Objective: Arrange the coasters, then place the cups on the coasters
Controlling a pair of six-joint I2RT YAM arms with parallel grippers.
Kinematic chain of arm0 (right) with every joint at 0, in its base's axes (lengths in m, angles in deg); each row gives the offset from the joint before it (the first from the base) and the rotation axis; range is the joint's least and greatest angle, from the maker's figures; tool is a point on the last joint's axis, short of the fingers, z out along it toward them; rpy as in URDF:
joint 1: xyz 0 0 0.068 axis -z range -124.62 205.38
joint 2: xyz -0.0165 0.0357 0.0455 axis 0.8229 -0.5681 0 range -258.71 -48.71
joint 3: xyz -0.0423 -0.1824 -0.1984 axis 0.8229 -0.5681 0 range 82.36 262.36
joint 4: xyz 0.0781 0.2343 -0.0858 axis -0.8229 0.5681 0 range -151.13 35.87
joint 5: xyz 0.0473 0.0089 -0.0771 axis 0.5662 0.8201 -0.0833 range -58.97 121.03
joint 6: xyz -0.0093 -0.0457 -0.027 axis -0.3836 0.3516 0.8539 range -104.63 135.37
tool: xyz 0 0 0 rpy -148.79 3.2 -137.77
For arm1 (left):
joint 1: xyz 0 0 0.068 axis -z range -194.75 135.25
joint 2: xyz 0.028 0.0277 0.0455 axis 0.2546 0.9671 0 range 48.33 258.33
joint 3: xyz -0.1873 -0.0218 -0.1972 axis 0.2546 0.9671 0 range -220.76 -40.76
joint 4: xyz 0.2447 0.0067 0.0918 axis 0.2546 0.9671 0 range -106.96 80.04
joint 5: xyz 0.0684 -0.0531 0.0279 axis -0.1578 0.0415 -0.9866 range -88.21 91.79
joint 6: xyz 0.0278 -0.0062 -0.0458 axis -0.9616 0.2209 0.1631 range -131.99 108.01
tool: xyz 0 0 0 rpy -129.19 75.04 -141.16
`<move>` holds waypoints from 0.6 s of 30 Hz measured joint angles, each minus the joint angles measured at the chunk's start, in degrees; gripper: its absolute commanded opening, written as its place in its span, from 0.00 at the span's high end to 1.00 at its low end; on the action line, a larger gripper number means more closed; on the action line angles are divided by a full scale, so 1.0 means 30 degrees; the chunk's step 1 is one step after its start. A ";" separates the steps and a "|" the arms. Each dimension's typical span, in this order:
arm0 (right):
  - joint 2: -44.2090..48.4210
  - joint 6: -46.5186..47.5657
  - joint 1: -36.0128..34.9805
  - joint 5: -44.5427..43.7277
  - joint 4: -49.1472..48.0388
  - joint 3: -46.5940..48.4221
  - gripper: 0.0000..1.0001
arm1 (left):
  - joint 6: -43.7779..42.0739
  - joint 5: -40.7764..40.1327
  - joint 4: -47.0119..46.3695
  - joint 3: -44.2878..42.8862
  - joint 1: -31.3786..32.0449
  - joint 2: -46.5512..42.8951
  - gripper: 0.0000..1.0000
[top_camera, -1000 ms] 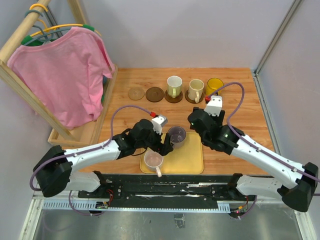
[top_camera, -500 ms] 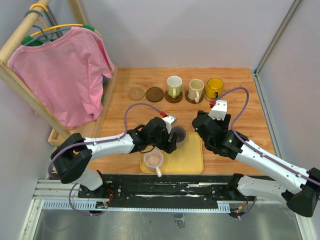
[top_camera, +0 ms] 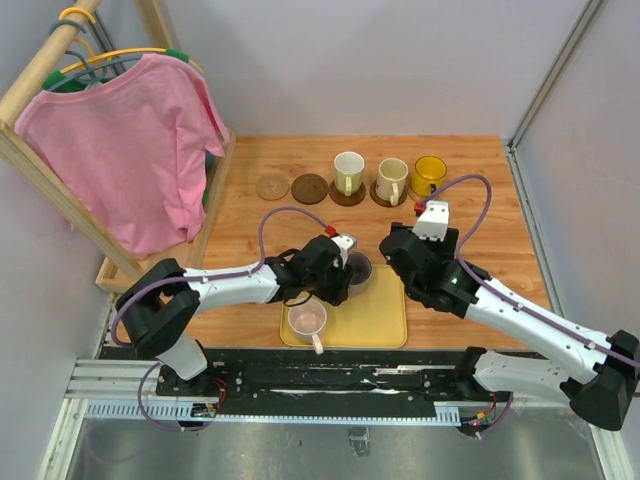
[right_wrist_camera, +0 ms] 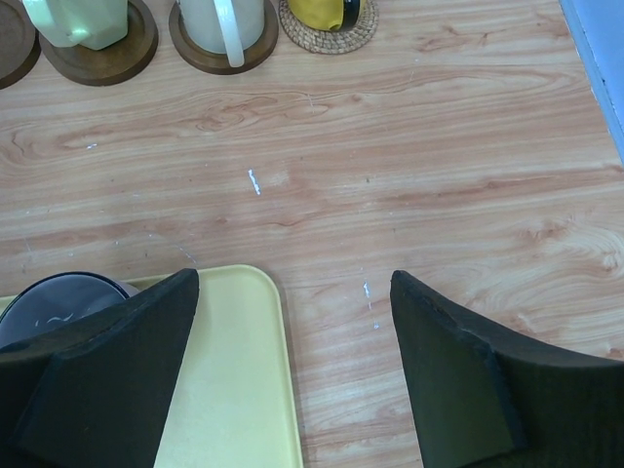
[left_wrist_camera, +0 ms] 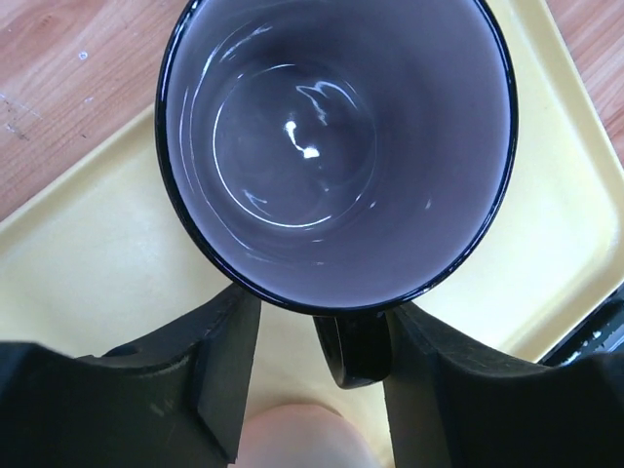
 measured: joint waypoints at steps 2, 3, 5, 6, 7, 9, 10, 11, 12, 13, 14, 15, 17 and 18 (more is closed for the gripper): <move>-0.0073 0.0000 0.0000 0.0022 -0.0095 -0.0044 0.19 | 0.0022 -0.0058 0.0211 -0.0168 0.0000 0.0109 0.57; -0.0109 0.0000 0.0000 0.0036 -0.0138 -0.0073 0.18 | -0.0015 -0.0066 0.0306 -0.0262 0.0000 0.0146 0.61; -0.0204 0.0000 0.0000 0.0058 -0.0189 -0.0102 0.18 | -0.0036 -0.0124 0.0466 -0.0415 0.0000 0.0226 0.68; -0.0262 0.0000 0.0000 0.0080 -0.0211 -0.0109 0.18 | -0.0044 -0.0117 0.0510 -0.0517 0.0000 0.0306 0.74; -0.0284 0.0000 0.0000 0.0131 -0.0219 -0.0109 0.18 | -0.0036 -0.0102 0.0597 -0.0597 0.0000 0.0372 0.79; -0.0335 0.0000 0.0000 0.0219 -0.0291 -0.0117 0.18 | -0.0131 -0.0036 0.0736 -0.0721 0.0022 0.0503 0.91; -0.0342 0.0000 0.0000 0.0255 -0.0335 -0.0124 0.18 | -0.0270 -0.0058 0.0729 -0.0801 0.0051 0.0525 0.97; -0.0350 0.0000 0.0000 0.0313 -0.0350 -0.0131 0.18 | -0.0342 -0.0168 0.0634 -0.0991 0.0109 0.0525 0.99; -0.0350 0.0000 0.0000 0.0364 -0.0393 -0.0160 0.18 | -0.0306 -0.0102 0.0590 -0.1115 0.0109 0.0561 0.99; -0.0350 0.0000 0.0000 0.0408 -0.0415 -0.0175 0.18 | -0.0306 -0.0058 0.0539 -0.1129 0.0095 0.0663 1.00; -0.0364 0.0000 0.0000 0.0430 -0.0430 -0.0197 0.18 | -0.0328 -0.0080 0.0495 -0.1129 0.0138 0.0692 1.00; -0.0372 0.0000 0.0000 0.0488 -0.0437 -0.0211 0.18 | -0.0328 -0.0109 0.0488 -0.1129 0.0160 0.0699 0.99; -0.0379 0.0000 0.0000 0.0546 -0.0466 -0.0211 0.18 | -0.0335 -0.0197 0.0488 -0.1129 0.0197 0.0692 0.99; -0.0379 0.0000 0.0000 0.0561 -0.0474 -0.0211 0.18 | -0.0342 -0.0284 0.0495 -0.1129 0.0219 0.0685 1.00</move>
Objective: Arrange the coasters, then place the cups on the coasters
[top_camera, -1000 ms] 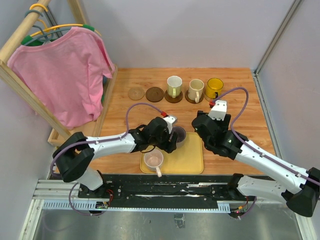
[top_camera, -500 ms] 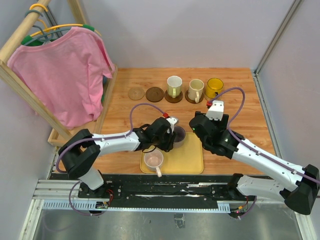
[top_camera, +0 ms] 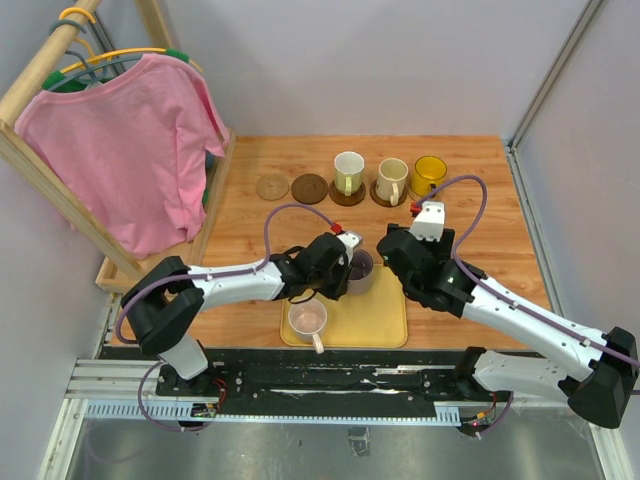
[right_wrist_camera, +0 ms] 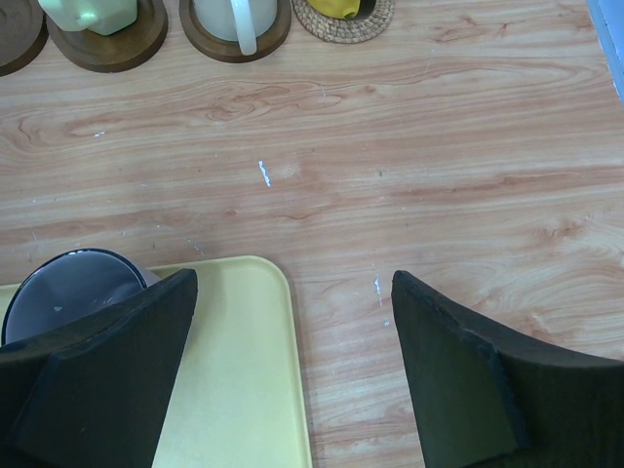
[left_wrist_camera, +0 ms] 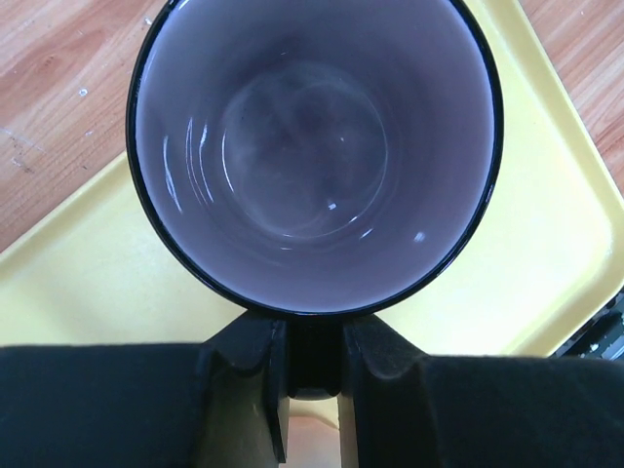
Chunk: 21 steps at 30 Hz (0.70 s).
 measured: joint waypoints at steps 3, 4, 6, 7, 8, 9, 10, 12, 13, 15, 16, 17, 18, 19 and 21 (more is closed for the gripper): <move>0.0000 0.0000 0.0000 0.0000 -0.0007 0.0000 0.18 | -0.0036 -0.0379 0.0211 0.0007 0.0029 -0.0175 0.99; 0.0000 0.0007 0.0000 0.0000 -0.0036 0.0000 0.18 | -0.0036 -0.0517 0.0364 0.0022 0.0029 -0.0284 1.00; 0.0000 0.0066 0.0000 0.0000 -0.0153 -0.0022 0.18 | -0.0036 -0.0918 0.0852 0.0044 0.0029 -0.0590 0.99; 0.0000 0.0117 0.0000 0.0007 -0.0226 -0.0044 0.18 | -0.0036 -0.1144 0.1100 0.0044 0.0029 -0.0816 0.99; 0.0000 0.0138 0.0000 0.0007 -0.0291 -0.0073 0.18 | -0.0044 -0.1362 0.1311 0.0051 0.0029 -0.1086 0.99; 0.0000 0.0160 0.0000 0.0007 -0.0306 -0.0095 0.18 | -0.0036 -0.1596 0.1457 0.0051 0.0029 -0.1399 1.00; 0.0000 0.0197 0.0000 0.0007 -0.0313 -0.0109 0.18 | -0.0036 -0.1792 0.1530 0.0051 0.0029 -0.1698 1.00; 0.0007 0.0226 0.0000 0.0007 -0.0364 -0.0131 0.19 | -0.0036 -0.2295 0.1581 0.0051 0.0029 -0.2361 0.99; 0.0007 0.0248 0.0000 0.0007 -0.0393 -0.0138 0.20 | -0.0044 -0.2637 0.1596 0.0051 0.0029 -0.2739 0.99; 0.0022 0.0306 0.0000 0.0007 -0.0481 -0.0189 0.21 | -0.0117 -0.3439 0.1603 0.0044 0.0029 -0.3344 0.99; 0.0029 0.0357 0.0000 0.0007 -0.0525 -0.0240 0.21 | -0.0189 -0.4029 0.1625 0.0000 0.0029 -0.3606 0.99; 0.0036 0.0415 0.0000 0.0007 -0.0568 -0.0284 0.21 | -0.0240 -0.4481 0.1647 -0.0080 0.0015 -0.3723 0.99; 0.0036 0.0503 0.0007 0.0007 -0.0590 -0.0313 0.21 | -0.0299 -0.4962 0.1792 -0.0291 -0.0044 -0.3745 0.99; 0.0044 0.0619 0.0036 0.0007 -0.0597 -0.0313 0.21 | -0.0342 -0.5289 0.1909 -0.0525 -0.0168 -0.3723 0.99; 0.0066 0.0801 0.0168 0.0007 -0.0678 -0.0321 0.20 | -0.0459 -0.5603 0.2047 -0.0998 -0.0678 -0.3701 0.99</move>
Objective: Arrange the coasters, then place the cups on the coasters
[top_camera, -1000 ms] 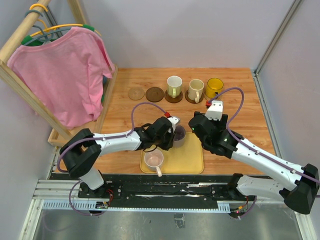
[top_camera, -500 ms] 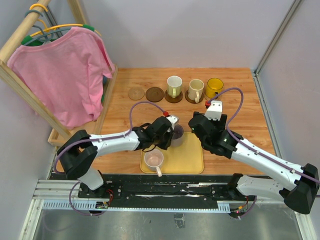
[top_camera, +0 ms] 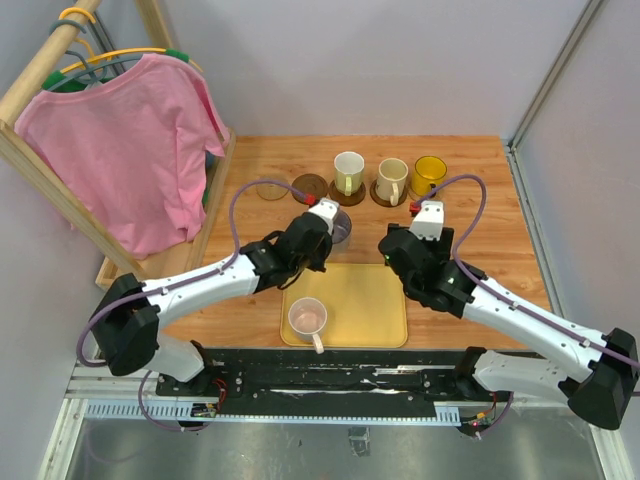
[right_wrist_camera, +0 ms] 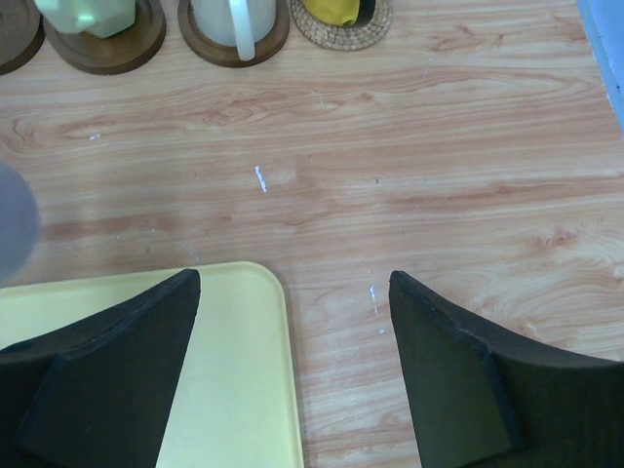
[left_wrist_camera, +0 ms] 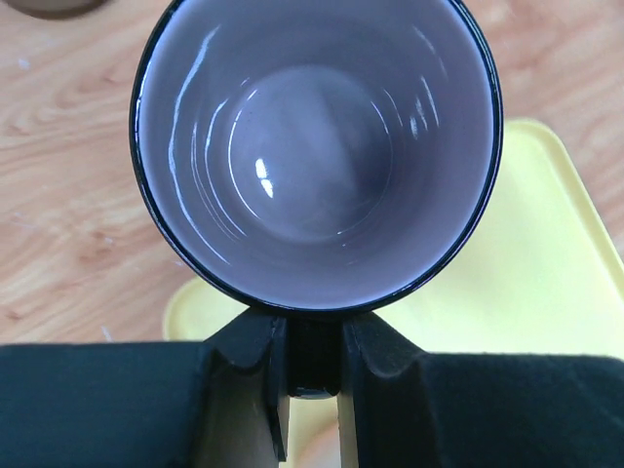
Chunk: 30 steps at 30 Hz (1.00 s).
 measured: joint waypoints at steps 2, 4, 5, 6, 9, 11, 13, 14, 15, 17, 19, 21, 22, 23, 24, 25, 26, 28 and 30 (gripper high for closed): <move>0.0095 0.0182 0.0306 0.0080 -0.0087 0.0000 0.19 | -0.0044 -0.0102 -0.0160 -0.0291 -0.0845 0.0044 0.99; 0.0291 0.0430 0.0925 0.0270 -0.0175 0.0000 0.18 | -0.0058 -0.0109 -0.0459 -0.0568 -0.1880 0.0284 0.99; 0.0481 0.0605 0.1464 0.0488 -0.0277 0.0000 0.18 | -0.0058 -0.0168 -0.0605 -0.0648 -0.2718 0.0437 0.99; 0.0634 0.0787 0.1880 0.0692 -0.0393 -0.0015 0.17 | -0.0058 -0.0182 -0.0714 -0.0772 -0.3388 0.0656 0.99; 0.1275 0.1384 0.3555 0.1821 -0.1027 -0.0168 0.18 | -0.0036 -0.0189 -0.1180 -0.1166 -0.5253 0.1559 0.99; 0.1712 0.1880 0.4794 0.2892 -0.1712 -0.0423 0.18 | -0.0029 -0.0138 -0.1501 -0.1479 -0.6200 0.2244 1.00; 0.1894 0.2390 0.5581 0.3679 -0.2288 -0.0619 0.18 | -0.0007 0.0051 -0.1770 -0.1996 -0.6965 0.3075 0.99; 0.1880 0.2688 0.5858 0.3956 -0.2535 -0.0663 0.18 | -0.0007 0.0153 -0.1923 -0.2295 -0.7242 0.3490 0.99; 0.1829 0.2994 0.6025 0.4255 -0.2783 -0.0670 0.18 | 0.0000 0.0262 -0.2055 -0.2608 -0.7475 0.3912 0.99; 0.1610 0.3577 0.6135 0.4648 -0.3279 -0.0670 0.18 | 0.0000 0.0481 -0.2382 -0.3264 -0.7847 0.4736 0.99; 0.1260 0.4095 0.6244 0.4940 -0.3643 -0.0663 0.18 | 0.0007 0.0743 -0.2747 -0.4058 -0.8204 0.5661 0.99; 0.0758 0.4590 0.6382 0.5217 -0.3956 -0.0663 0.18 | 0.0036 0.1035 -0.3147 -0.4881 -0.8502 0.6615 1.00; 0.0546 0.4779 0.6506 0.5362 -0.4051 -0.0663 0.18 | 0.0080 0.1137 -0.3271 -0.5282 -0.8619 0.7053 1.00; 0.0379 0.4932 0.6630 0.5508 -0.4167 -0.0663 0.19 | 0.0102 0.1275 -0.3468 -0.5712 -0.8743 0.7548 0.99; 0.0189 0.5078 0.6805 0.5661 -0.4284 -0.0663 0.19 | 0.0117 0.1384 -0.3628 -0.6011 -0.8837 0.7927 0.99; 0.0066 0.5195 0.6951 0.5792 -0.4364 -0.0663 0.19 | 0.0146 0.1508 -0.3738 -0.6317 -0.8939 0.8320 1.00; -0.0029 0.5289 0.7089 0.5931 -0.4430 -0.0663 0.19 | 0.0153 0.1610 -0.3825 -0.6645 -0.9027 0.8714 1.00; -0.0124 0.5457 0.7395 0.6186 -0.4612 -0.0663 0.19 | 0.0153 0.1814 -0.3898 -0.7133 -0.9158 0.9347 1.00; -0.0153 0.5544 0.7606 0.6360 -0.4794 -0.0656 0.19 | 0.0146 0.1945 -0.3949 -0.7541 -0.9231 0.9887 1.00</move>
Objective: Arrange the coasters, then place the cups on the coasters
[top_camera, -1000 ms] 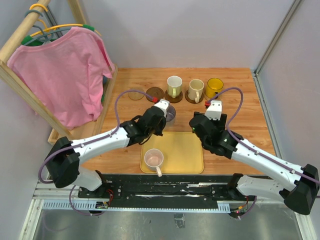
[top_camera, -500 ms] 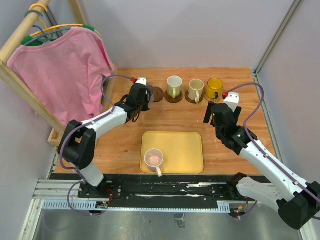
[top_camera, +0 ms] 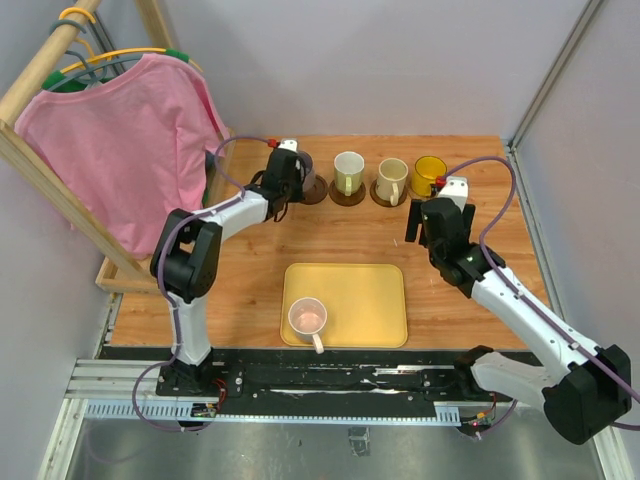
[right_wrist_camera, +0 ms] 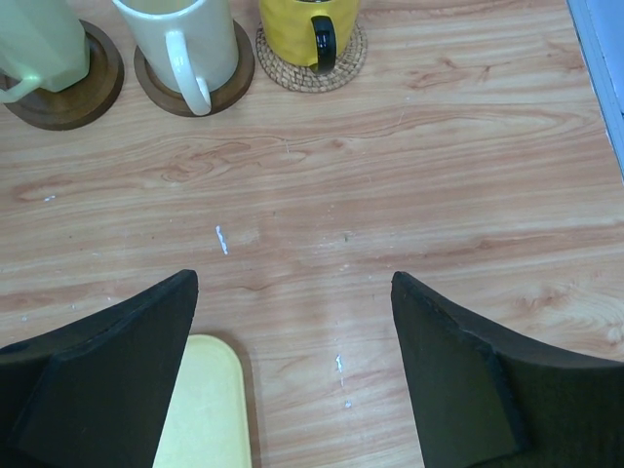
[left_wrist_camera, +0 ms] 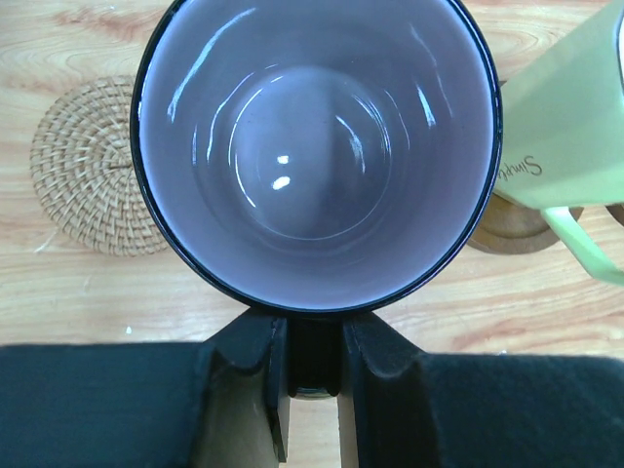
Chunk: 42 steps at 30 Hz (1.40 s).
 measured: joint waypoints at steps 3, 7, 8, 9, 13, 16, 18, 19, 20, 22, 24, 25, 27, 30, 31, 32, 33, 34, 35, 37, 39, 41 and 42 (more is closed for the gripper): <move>-0.0029 0.0051 0.0189 0.0364 -0.0248 0.0000 0.19 | -0.0007 0.0204 -0.0080 -0.0590 -0.0109 0.0780 0.99; -0.0153 0.0073 0.0328 0.0772 -0.0459 0.0000 0.19 | -0.0007 0.0561 -0.0095 -0.1202 -0.0233 0.1639 0.99; -0.0240 0.0073 0.0328 0.0860 -0.0474 0.0000 0.19 | -0.0007 0.0656 -0.0080 -0.1355 -0.0262 0.1858 0.99; -0.0306 0.0073 0.0328 0.0991 -0.0474 0.0000 0.19 | -0.0015 0.0758 -0.0073 -0.1501 -0.0284 0.2033 0.99; -0.0554 0.0036 0.0335 0.1326 -0.0495 0.0000 0.19 | -0.0095 0.1035 0.0095 -0.2412 -0.0321 0.2798 1.00; -0.0685 -0.0007 0.0342 0.1508 -0.0532 0.0000 0.19 | -0.0211 0.1209 0.0146 -0.2929 -0.0321 0.3184 1.00; -0.0772 -0.0036 0.0342 0.1683 -0.0539 0.0000 0.19 | -0.0291 0.1275 0.0364 -0.3155 -0.0321 0.3315 1.00; -0.0831 -0.0066 0.0342 0.1770 -0.0546 0.0000 0.19 | -0.0321 0.1275 0.0525 -0.3279 -0.0321 0.3381 0.99; -0.0882 -0.0080 0.0350 0.1814 -0.0554 0.0000 0.19 | -0.0364 0.1290 0.0714 -0.3446 -0.0321 0.3475 0.99; -0.0969 -0.0124 0.0350 0.1887 -0.0554 0.0000 0.19 | -0.0379 0.1348 0.1035 -0.3752 -0.0321 0.3672 0.99; -0.1035 -0.0160 0.0350 0.1960 -0.0583 0.0000 0.19 | -0.0393 0.1413 0.1231 -0.3978 -0.0321 0.3861 1.00; -0.1071 -0.0182 0.0350 0.1974 -0.0627 0.0000 0.19 | -0.0393 0.1450 0.1297 -0.3985 -0.0321 0.3912 1.00; -0.1129 -0.0219 0.0350 0.2178 -0.0699 0.0000 0.19 | -0.0415 0.1552 0.1530 -0.3985 -0.0321 0.3942 1.00; -0.1195 -0.0240 0.0350 0.2499 -0.0750 0.0000 0.19 | -0.0423 0.1603 0.1625 -0.4000 -0.0313 0.3942 0.99; -0.1209 -0.0255 0.0350 0.2579 -0.0801 0.0000 0.19 | -0.0423 0.1603 0.1639 -0.4000 -0.0313 0.3942 0.99; -0.1217 -0.0270 0.0350 0.2645 -0.0831 0.0000 0.19 | -0.0423 0.1603 0.1661 -0.4007 -0.0313 0.3942 0.99; -0.1224 -0.0313 0.0350 0.2739 -0.0845 0.0000 0.19 | -0.0423 0.1596 0.1676 -0.4007 -0.0299 0.3942 0.99; -0.1246 -0.0357 0.0350 0.2790 -0.0852 0.0000 0.19 | -0.0430 0.1596 0.1690 -0.4007 -0.0270 0.3942 0.99; -0.1268 -0.0386 0.0350 0.2820 -0.0860 0.0000 0.19 | -0.0430 0.1574 0.1727 -0.4022 -0.0240 0.3942 0.99; -0.1326 -0.0510 0.0350 0.2958 -0.0874 0.0000 0.19 | -0.0437 0.1464 0.1945 -0.4116 -0.0168 0.3942 1.00; -0.1370 -0.0590 0.0350 0.3053 -0.0889 0.0000 0.19 | -0.0466 0.1253 0.2084 -0.4153 -0.0066 0.3942 0.99; -0.1399 -0.0641 0.0350 0.3147 -0.0889 0.0000 0.19 | -0.0517 0.1049 0.2208 -0.4189 0.0036 0.3942 0.99; -0.1399 -0.0663 0.0350 0.3228 -0.0896 0.0000 0.19 | -0.0568 0.0925 0.2295 -0.4197 0.0087 0.3912 1.00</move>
